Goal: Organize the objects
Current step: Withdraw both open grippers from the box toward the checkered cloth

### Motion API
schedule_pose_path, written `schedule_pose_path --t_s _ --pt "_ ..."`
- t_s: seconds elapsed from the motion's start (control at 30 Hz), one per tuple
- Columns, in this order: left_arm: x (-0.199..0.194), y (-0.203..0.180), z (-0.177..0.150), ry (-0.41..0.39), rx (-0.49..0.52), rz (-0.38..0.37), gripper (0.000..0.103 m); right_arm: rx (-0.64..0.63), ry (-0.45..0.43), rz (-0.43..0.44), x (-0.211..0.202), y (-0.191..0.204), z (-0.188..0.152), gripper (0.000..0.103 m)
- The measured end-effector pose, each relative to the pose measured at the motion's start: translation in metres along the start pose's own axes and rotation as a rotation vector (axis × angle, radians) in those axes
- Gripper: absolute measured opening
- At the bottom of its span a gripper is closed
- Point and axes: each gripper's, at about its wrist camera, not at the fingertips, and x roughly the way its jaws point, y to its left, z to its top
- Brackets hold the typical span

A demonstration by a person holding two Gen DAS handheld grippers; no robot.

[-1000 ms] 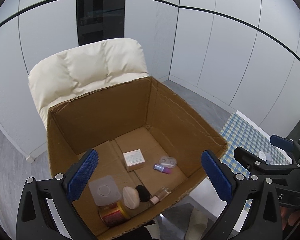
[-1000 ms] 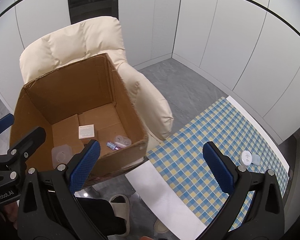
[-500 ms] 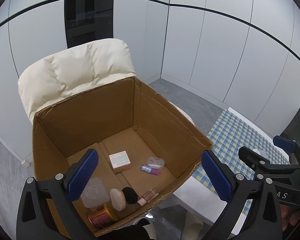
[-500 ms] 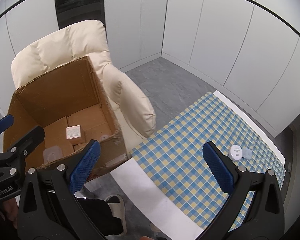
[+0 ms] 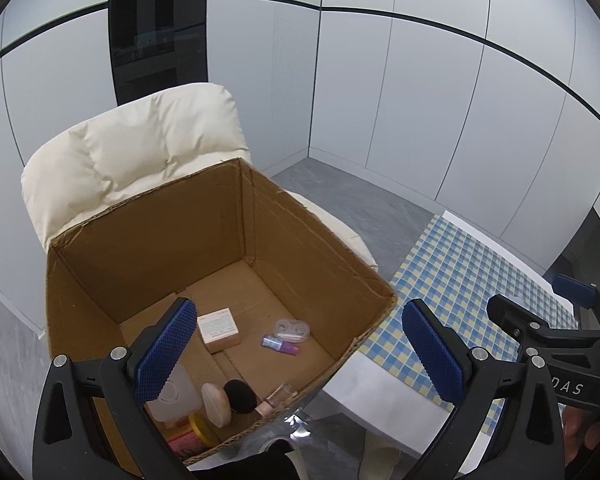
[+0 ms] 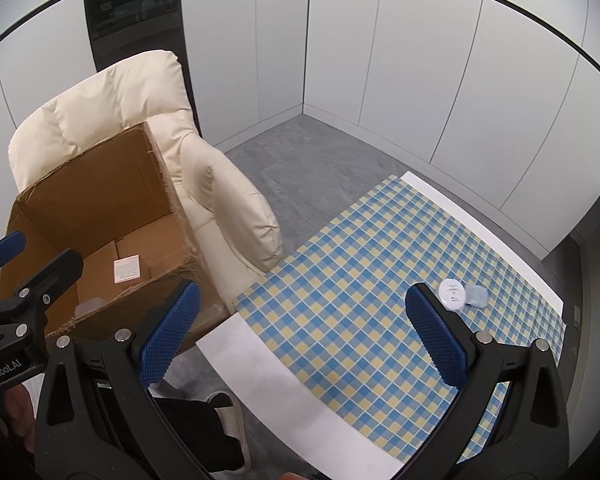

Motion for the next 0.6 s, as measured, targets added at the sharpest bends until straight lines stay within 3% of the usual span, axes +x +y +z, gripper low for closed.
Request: schedule_pose_path --t_s 0.6 --pt "0.007 -0.040 0.002 0.008 0.047 -0.053 0.103 0.054 0.000 -0.047 -0.005 -0.040 -0.009 0.103"
